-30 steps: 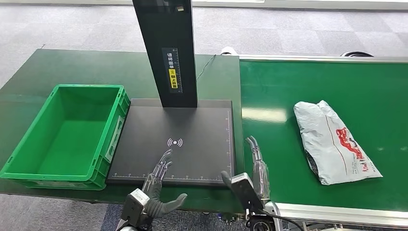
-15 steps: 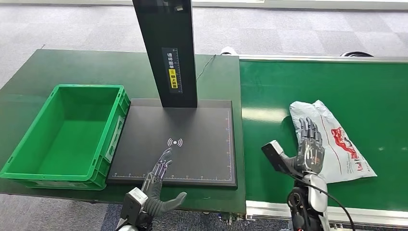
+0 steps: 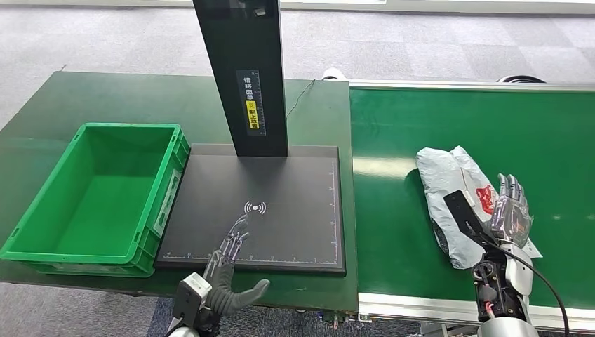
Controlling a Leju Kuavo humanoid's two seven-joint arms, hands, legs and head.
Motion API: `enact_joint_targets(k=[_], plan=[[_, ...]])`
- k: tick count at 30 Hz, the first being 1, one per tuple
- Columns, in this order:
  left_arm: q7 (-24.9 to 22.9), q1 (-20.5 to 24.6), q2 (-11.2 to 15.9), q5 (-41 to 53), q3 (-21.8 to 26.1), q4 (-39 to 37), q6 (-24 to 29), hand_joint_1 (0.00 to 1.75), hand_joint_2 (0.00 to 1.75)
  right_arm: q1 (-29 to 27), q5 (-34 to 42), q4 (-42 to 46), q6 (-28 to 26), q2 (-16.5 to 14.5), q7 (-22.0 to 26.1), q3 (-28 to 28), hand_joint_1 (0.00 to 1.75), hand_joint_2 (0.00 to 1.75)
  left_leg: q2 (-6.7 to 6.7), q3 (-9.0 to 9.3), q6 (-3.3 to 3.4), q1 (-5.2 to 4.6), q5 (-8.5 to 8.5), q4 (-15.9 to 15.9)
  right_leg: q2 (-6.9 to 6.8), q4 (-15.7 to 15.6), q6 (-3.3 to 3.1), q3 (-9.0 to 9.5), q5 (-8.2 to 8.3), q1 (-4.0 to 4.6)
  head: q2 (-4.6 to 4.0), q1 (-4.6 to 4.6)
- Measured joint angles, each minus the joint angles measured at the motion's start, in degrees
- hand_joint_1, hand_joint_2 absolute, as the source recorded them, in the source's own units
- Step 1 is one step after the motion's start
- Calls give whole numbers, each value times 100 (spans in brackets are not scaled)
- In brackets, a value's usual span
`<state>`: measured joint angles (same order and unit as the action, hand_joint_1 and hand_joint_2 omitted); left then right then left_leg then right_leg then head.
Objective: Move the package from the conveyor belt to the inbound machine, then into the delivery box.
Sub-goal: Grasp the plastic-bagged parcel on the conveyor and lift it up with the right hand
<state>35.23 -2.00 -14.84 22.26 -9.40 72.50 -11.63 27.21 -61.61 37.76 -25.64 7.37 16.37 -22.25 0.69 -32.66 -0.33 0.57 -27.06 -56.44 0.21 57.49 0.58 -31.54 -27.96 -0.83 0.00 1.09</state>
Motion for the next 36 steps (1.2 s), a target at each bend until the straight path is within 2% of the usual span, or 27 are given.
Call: enact_joint_targets(k=[4, 8, 11, 15, 20, 21, 24, 25, 31, 36], plan=[[2, 20, 0, 4, 3, -5, -37, 0, 175, 41, 174, -197, 388, 16, 147, -100, 0, 175, -1, 0, 0, -1, 0, 0, 1, 0, 0, 1, 0, 0, 1, 0], [49, 91, 3, 8, 13, -67, -75, 0, 175, 113, 354, -516, 1382, 36, 213, -146, 0, 175, -1, 0, 0, -1, 0, 0, 0, 0, 0, 1, 0, -1, 1, -1], [98, 163, 16, 8, 21, -161, -92, 0, 175, 124, 368, -756, 1934, 43, 174, -149, 0, 175, 0, 0, 0, -1, 0, 0, -1, 0, 0, 1, 0, -1, 2, -1], [103, 266, 17, 14, 21, -257, -138, 0, 175, 147, 191, -987, 2408, 56, -123, -111, 0, 175, -2, 3, 0, 1, 0, 0, 0, 0, 0, 2, 0, 1, 1, 1], [59, 393, 14, 17, 14, -324, -205, 0, 175, 294, -207, -1099, 2720, 51, -835, 84, 0, 175, -3, 32, 0, 2, -2, 0, 0, -2, 1, 32, -4, 2, 0, -1], [46, 406, 13, 16, 14, -331, -208, 0, 175, 323, -269, -1115, 2734, 45, -959, 130, 8, 175, -2, 38, 0, 2, -2, 0, -1, -2, 2, 39, -5, 2, 0, -1], [2, 440, 13, 12, 11, -354, -212, 0, 175, 403, -407, -1179, 2751, 17, -1230, 254, 137, 175, -1, 53, 1, 1, -2, -1, -2, -3, 3, 53, -5, 1, 1, -1], [-7, 448, 13, 10, 11, -361, -213, 0, 175, 425, -438, -1195, 2758, 4, -1278, 290, 173, 175, -2, 56, 1, 1, -2, -1, -2, -3, 3, 58, -4, 1, 1, -1], [-13, 456, 13, 5, 11, -374, -208, 0, 175, 526, -515, -1216, 2768, -67, -1315, 412, 175, 175, -6, 74, 2, 1, -1, -2, 3, -3, 4, 75, -2, 2, 1, -1], [-17, 453, 11, -1, 11, -374, -178, 0, 175, 549, -474, -1215, 2666, -90, -1090, 417, 175, 175, -7, 75, 1, 3, -1, -2, 5, -3, 3, 75, -1, 5, 1, -1]])
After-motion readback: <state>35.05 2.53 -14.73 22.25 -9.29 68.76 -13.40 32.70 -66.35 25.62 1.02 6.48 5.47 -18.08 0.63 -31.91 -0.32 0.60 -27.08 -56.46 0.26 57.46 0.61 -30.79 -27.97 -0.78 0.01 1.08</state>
